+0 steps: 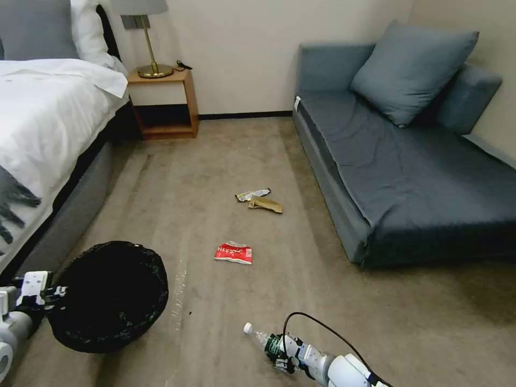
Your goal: Pick up the trash bin, then pick up the garbage on the floor and place it into the trash bin.
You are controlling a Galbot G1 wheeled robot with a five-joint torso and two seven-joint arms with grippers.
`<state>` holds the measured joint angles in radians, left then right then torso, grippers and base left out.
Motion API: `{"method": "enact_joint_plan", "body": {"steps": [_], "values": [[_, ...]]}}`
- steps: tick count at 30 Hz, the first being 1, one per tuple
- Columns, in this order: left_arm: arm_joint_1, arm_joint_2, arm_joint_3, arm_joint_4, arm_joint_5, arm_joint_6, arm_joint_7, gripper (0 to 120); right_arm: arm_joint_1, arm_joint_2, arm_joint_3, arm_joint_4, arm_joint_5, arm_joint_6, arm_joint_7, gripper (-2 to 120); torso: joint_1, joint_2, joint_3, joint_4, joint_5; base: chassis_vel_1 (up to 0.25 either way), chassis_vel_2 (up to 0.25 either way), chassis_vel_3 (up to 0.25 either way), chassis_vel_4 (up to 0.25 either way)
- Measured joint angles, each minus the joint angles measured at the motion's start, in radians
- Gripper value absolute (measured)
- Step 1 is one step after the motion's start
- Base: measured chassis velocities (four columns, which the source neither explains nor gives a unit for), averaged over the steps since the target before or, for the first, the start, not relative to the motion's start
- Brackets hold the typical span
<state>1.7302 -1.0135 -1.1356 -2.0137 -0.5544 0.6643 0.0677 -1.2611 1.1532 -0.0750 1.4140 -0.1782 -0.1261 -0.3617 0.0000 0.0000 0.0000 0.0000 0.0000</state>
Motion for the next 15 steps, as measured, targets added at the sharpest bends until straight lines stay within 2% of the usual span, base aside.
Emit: {"method": "enact_joint_plan", "body": {"steps": [4,6,9,10,13,15], "values": [[0.003,-0.003,-0.001,-0.002,-0.001,0.001,0.000,3,-0.021,-0.007,0.026,0.067,0.042,0.006,0.012,28,0.000,0.000,0.000,0.0000,0.0000,0.000,0.000,0.000,0.000],[0.003,-0.004,-0.001,-0.003,-0.001,0.001,0.001,3,-0.026,-0.010,0.033,0.096,0.062,0.006,0.016,26,0.000,0.000,0.000,0.0000,0.0000,0.000,0.000,0.000,0.000],[0.008,-0.013,-0.001,-0.009,-0.002,0.001,0.001,3,-0.027,-0.024,0.042,0.269,0.200,-0.021,0.051,26,0.000,0.000,0.000,-0.0001,-0.0001,0.000,0.000,0.000,0.000],[0.008,-0.013,-0.001,-0.009,-0.002,0.001,0.001,3,-0.027,-0.024,0.042,0.269,0.200,-0.021,0.051,26,0.000,0.000,0.000,-0.0001,-0.0001,0.000,0.000,0.000,0.000],[0.015,-0.022,-0.001,-0.020,-0.002,0.001,0.001,3,0.040,-0.016,-0.005,0.411,0.331,-0.061,0.106,26,0.000,0.000,0.000,-0.0001,-0.0002,0.000,0.000,0.000,0.000],[0.017,-0.026,-0.002,-0.025,-0.002,0.002,0.001,3,0.085,0.002,-0.039,0.440,0.375,-0.072,0.138,26,0.000,0.000,0.000,0.0000,-0.0002,0.000,0.000,0.000,0.000]]}}
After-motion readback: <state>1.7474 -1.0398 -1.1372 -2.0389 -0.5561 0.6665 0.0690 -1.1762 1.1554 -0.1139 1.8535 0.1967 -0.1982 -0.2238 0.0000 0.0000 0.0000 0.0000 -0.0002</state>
